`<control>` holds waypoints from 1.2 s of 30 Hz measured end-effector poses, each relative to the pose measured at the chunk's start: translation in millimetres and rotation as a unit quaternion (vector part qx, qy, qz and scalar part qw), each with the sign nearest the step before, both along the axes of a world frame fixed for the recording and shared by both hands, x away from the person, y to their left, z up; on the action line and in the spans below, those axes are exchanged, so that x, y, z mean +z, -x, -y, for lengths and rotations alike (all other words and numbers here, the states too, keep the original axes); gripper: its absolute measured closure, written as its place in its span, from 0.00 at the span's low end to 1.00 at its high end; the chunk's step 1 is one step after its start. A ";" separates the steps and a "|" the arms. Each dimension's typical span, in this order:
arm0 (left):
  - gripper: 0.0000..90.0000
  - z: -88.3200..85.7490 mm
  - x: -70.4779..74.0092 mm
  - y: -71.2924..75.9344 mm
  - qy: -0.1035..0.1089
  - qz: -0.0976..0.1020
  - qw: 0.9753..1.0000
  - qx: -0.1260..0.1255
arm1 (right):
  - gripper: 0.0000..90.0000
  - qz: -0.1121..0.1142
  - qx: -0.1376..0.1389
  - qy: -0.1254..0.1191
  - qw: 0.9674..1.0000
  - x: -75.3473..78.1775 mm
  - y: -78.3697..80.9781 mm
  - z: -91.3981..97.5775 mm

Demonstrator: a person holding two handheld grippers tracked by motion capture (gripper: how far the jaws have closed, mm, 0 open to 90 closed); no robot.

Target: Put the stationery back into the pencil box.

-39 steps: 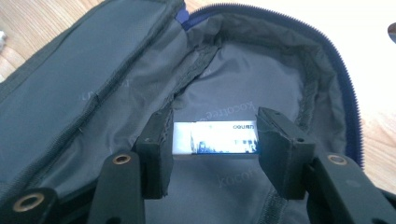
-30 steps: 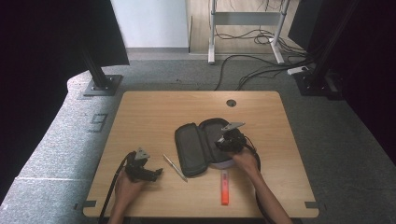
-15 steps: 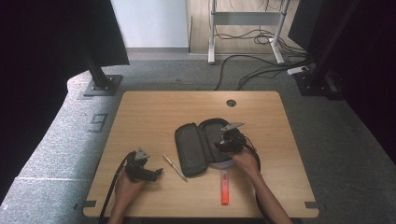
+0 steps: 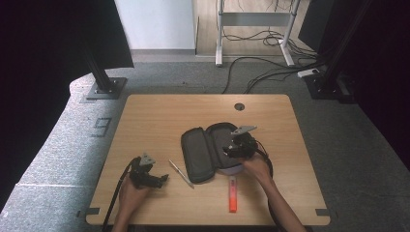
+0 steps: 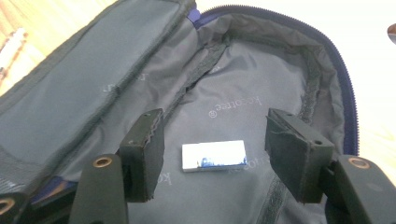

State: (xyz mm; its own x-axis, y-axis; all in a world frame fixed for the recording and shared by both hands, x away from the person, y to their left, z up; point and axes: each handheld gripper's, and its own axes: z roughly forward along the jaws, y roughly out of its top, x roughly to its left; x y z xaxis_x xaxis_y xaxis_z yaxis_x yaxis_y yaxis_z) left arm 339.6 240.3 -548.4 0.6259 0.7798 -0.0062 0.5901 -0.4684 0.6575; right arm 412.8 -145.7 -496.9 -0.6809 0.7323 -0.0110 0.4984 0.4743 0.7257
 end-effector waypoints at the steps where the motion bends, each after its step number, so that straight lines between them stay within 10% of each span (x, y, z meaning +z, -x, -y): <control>1: 0.00 0.0 0.0 0.0 0.000 0.000 1.000 0.000 | 0.41 -0.001 0.000 -0.001 1.000 1.1 1.2 0.3; 36: 0.00 0.0 0.0 0.0 0.000 0.000 1.000 0.000 | 0.32 0.001 0.019 -0.010 1.000 18.0 63.3 24.2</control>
